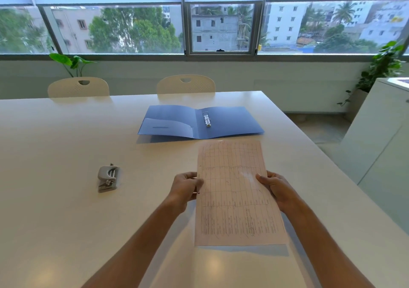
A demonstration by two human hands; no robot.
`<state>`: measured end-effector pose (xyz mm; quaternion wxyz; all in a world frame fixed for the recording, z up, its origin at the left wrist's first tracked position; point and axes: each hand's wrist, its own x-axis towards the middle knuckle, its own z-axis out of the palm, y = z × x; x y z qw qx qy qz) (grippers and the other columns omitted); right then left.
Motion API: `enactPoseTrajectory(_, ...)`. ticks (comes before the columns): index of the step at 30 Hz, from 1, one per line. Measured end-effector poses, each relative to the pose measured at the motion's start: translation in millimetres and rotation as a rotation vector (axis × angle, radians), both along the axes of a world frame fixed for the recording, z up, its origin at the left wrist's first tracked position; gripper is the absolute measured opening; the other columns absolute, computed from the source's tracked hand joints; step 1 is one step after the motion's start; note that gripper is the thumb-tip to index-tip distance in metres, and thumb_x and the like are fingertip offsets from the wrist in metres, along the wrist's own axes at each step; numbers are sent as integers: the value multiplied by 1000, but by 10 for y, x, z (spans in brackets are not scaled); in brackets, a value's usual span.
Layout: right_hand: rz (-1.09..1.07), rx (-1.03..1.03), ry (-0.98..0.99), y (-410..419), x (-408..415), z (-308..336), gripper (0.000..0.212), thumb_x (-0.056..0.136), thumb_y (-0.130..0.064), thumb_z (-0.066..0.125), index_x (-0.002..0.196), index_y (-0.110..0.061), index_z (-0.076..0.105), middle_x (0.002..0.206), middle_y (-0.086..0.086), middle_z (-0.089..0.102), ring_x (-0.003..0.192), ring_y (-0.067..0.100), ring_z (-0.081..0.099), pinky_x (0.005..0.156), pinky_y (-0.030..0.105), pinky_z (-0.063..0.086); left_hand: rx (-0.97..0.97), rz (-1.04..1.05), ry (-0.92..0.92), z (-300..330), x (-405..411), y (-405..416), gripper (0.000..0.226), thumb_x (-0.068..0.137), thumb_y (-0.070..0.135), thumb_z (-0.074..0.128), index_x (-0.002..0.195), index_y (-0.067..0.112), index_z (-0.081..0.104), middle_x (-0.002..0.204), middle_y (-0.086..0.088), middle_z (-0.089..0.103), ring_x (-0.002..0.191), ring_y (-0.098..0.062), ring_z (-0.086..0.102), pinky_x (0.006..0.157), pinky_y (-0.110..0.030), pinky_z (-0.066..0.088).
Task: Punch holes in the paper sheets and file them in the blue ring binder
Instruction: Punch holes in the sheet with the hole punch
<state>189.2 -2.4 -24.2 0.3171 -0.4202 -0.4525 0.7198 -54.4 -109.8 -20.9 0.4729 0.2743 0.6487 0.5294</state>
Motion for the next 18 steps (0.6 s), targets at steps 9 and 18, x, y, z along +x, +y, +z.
enactPoseTrajectory(9, -175, 98, -318, 461, 832, -17, 24, 85, 1, 65, 103, 16, 60, 80, 23, 72, 62, 31, 71, 53, 34, 57, 6, -31, -112, 16, 761, 462, 27, 83, -7, 63, 108, 1, 61, 99, -20, 71, 84, -28, 72, 63, -34, 60)
enactPoseTrajectory(18, -265, 170, -539, 888, 1457, -52, 8, 83, 3, 67, 90, 5, 66, 82, 23, 71, 67, 32, 70, 53, 31, 56, -55, -18, -29, -103, 1428, 916, 34, 75, -3, 74, 105, 4, 60, 100, -18, 70, 80, -28, 72, 66, -38, 61)
